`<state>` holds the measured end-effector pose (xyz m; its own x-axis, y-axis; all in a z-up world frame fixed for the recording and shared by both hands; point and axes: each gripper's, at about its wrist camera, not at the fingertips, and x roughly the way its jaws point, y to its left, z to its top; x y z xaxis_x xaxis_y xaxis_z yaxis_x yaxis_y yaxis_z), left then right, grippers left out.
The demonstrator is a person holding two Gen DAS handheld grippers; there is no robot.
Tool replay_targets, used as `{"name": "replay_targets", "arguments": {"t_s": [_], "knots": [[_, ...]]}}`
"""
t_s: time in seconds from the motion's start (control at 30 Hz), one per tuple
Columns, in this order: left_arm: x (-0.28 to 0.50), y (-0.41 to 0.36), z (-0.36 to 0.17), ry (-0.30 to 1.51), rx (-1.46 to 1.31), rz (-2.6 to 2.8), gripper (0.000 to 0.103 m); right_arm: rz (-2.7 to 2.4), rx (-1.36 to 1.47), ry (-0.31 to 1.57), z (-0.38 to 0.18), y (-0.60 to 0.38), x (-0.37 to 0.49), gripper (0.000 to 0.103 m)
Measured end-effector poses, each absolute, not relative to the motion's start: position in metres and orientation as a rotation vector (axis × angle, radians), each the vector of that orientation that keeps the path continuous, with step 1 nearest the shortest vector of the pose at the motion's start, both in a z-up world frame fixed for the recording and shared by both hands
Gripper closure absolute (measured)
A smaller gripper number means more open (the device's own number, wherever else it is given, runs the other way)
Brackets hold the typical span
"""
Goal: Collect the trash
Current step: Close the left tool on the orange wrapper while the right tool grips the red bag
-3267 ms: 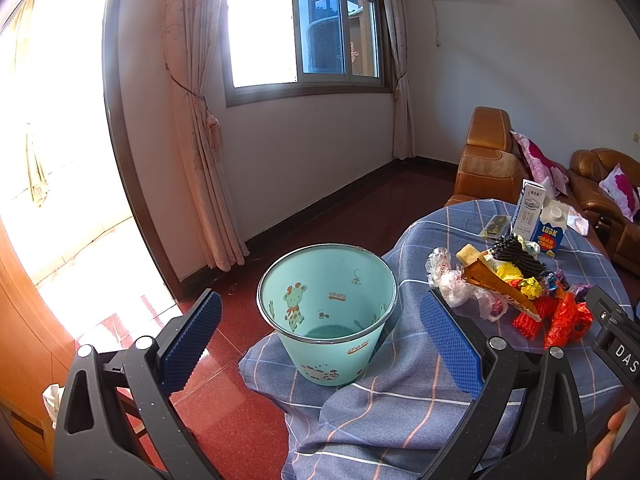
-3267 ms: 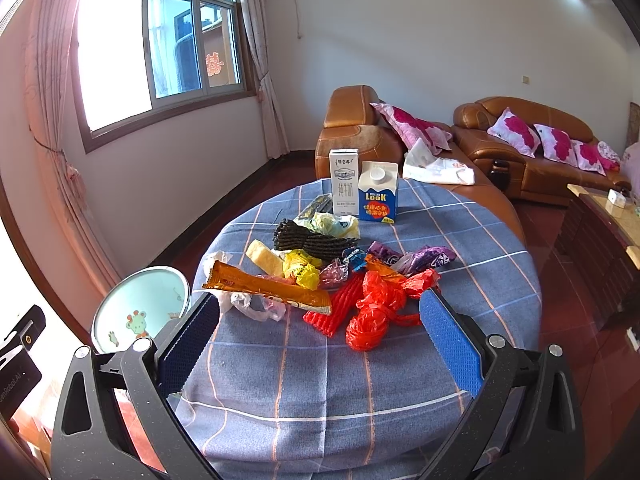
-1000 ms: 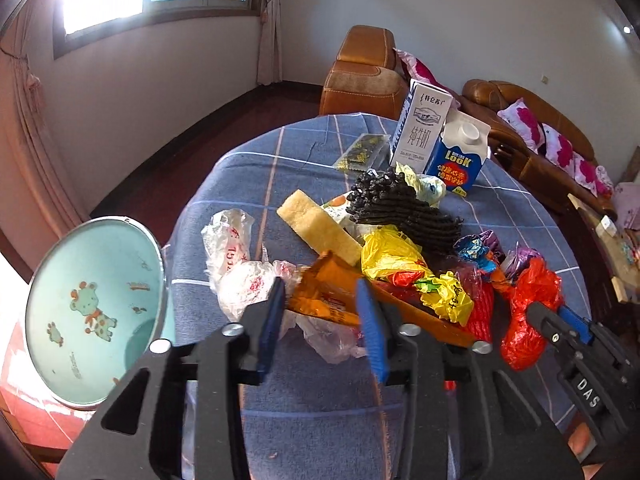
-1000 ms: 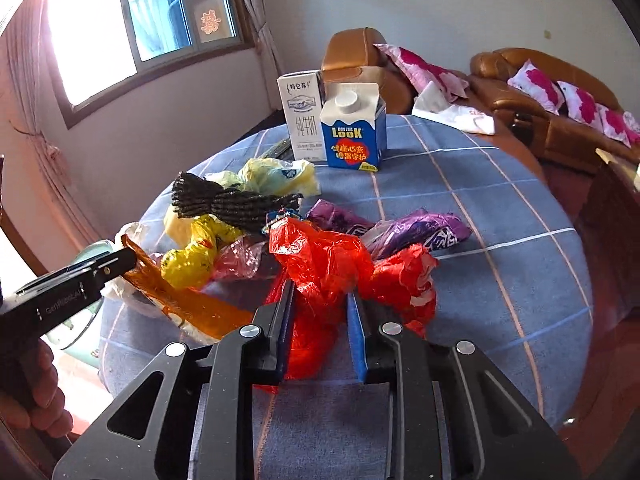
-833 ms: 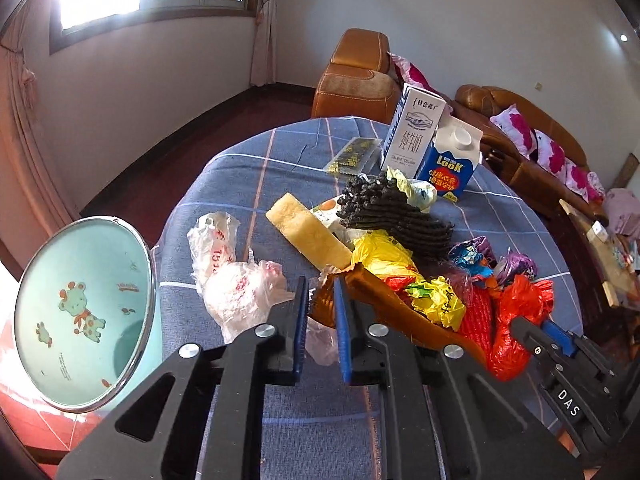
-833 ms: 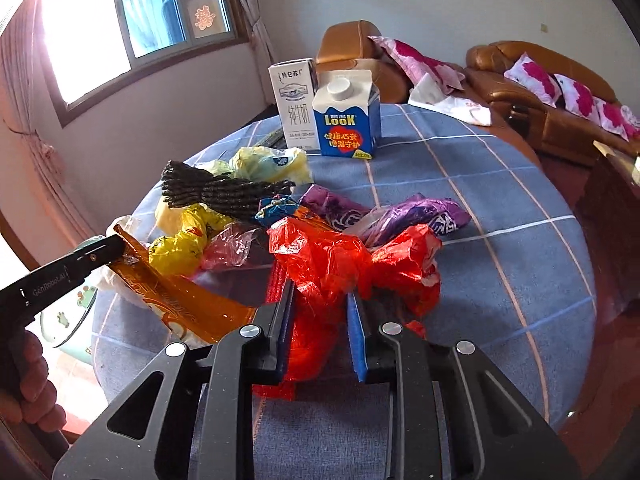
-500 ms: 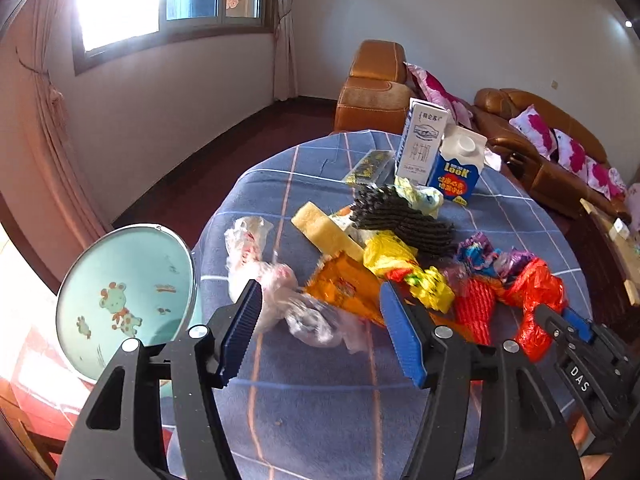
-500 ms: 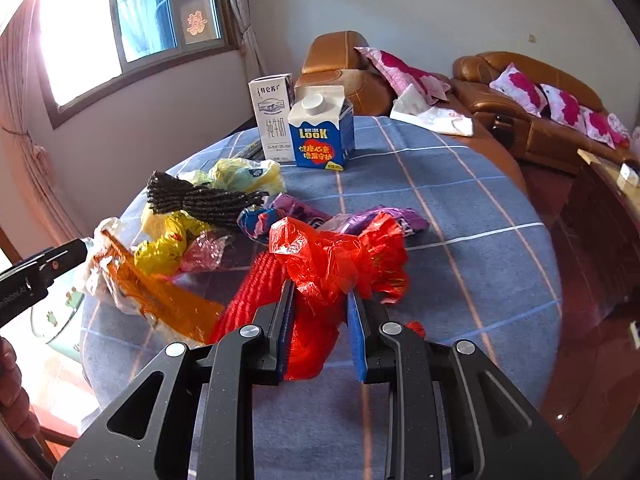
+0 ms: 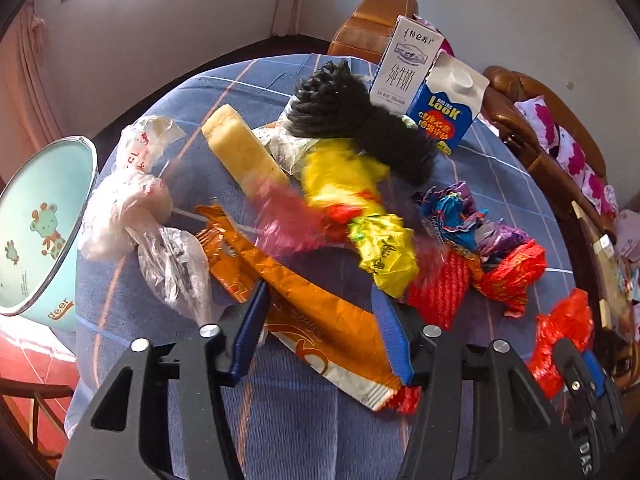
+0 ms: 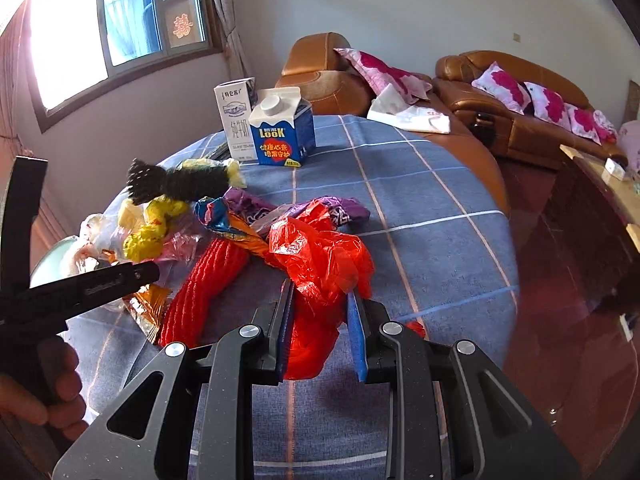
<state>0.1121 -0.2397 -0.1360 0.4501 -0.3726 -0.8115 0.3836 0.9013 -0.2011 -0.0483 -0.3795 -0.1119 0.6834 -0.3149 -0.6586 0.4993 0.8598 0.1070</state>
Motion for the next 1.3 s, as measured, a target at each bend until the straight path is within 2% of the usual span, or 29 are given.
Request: {"name": "replay_targets", "arguments": {"t_s": [0.07, 0.27, 0.57, 0.87, 1.3], "knots": [[0.112, -0.240, -0.138, 1.000, 0.032, -0.469, 0.075, -0.461, 0.293, 0.678, -0.112, -0.379, -0.049, 0.078], [0.105, -0.226, -0.124, 0.959, 0.049, -0.561, 0.089, -0.458, 0.283, 0.672, -0.109, -0.371, -0.045, 0.078], [0.090, -0.185, -0.078, 0.779, 0.073, -0.586, 0.091, -0.405, 0.248, 0.636, -0.092, -0.342, -0.029, 0.078], [0.098, -0.142, -0.052, 0.720, 0.062, -0.509, 0.091, -0.339, 0.196, 0.620, -0.076, -0.308, -0.010, 0.078], [0.118, -0.050, -0.053, 0.709, 0.091, -0.244, 0.091, -0.146, 0.138, 0.624, -0.063, -0.230, 0.053, 0.078]]}}
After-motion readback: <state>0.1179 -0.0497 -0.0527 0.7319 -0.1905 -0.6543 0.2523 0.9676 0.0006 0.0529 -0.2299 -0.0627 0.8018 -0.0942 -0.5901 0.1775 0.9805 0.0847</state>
